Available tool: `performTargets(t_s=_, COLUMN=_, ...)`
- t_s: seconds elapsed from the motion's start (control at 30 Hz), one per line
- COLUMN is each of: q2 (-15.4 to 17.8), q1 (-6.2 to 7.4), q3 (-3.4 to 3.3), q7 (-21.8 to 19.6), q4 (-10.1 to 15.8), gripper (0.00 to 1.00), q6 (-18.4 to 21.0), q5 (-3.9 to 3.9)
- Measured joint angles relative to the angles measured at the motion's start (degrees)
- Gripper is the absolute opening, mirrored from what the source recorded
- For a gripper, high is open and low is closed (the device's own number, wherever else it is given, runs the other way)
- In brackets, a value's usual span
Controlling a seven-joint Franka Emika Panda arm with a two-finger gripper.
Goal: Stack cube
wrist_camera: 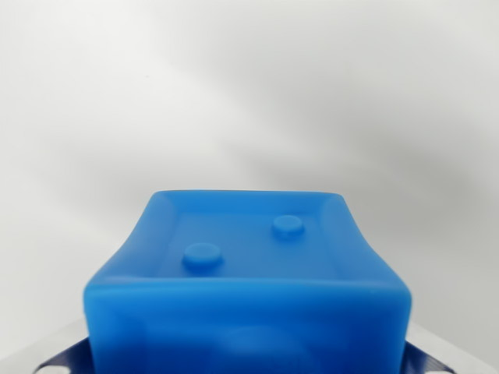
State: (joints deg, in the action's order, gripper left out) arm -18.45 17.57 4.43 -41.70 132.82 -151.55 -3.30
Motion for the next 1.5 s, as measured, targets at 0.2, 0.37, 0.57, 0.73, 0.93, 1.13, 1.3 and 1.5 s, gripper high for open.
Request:
performTargets(t_s=0.2, q2=0.0, q1=-1.14, q3=-0.03, q7=1.4, q4=0.1, gripper=0.0, q6=0.2, q5=0.13)
performTargets(t_s=0.37, q2=0.4, q1=-2.16, q3=-0.03, q7=2.7, q4=0.1, gripper=0.0, q6=0.6, q5=0.2)
performTargets(t_s=0.57, q2=0.8, q1=-3.24, q3=-0.04, q7=4.1, q4=0.1, gripper=0.0, q6=0.9, q5=0.34)
performTargets(t_s=0.73, q2=1.1, q1=-4.23, q3=-0.04, q7=5.4, q4=0.0, gripper=0.0, q6=1.2, q5=0.41)
performTargets(t_s=0.93, q2=1.5, q1=-5.34, q3=-0.06, q7=6.9, q4=0.0, gripper=0.0, q6=1.8, q5=0.47)
performTargets(t_s=1.13, q2=1.9, q1=-6.57, q3=-0.07, q7=8.5, q4=-0.2, gripper=0.0, q6=2.3, q5=0.54)
performTargets(t_s=1.3, q2=2.1, q1=-7.52, q3=-0.09, q7=9.7, q4=-0.4, gripper=0.0, q6=2.7, q5=0.63)
performTargets(t_s=1.5, q2=2.3, q1=-8.63, q3=-0.1, q7=11.2, q4=-0.7, gripper=0.0, q6=3.2, q5=0.73)
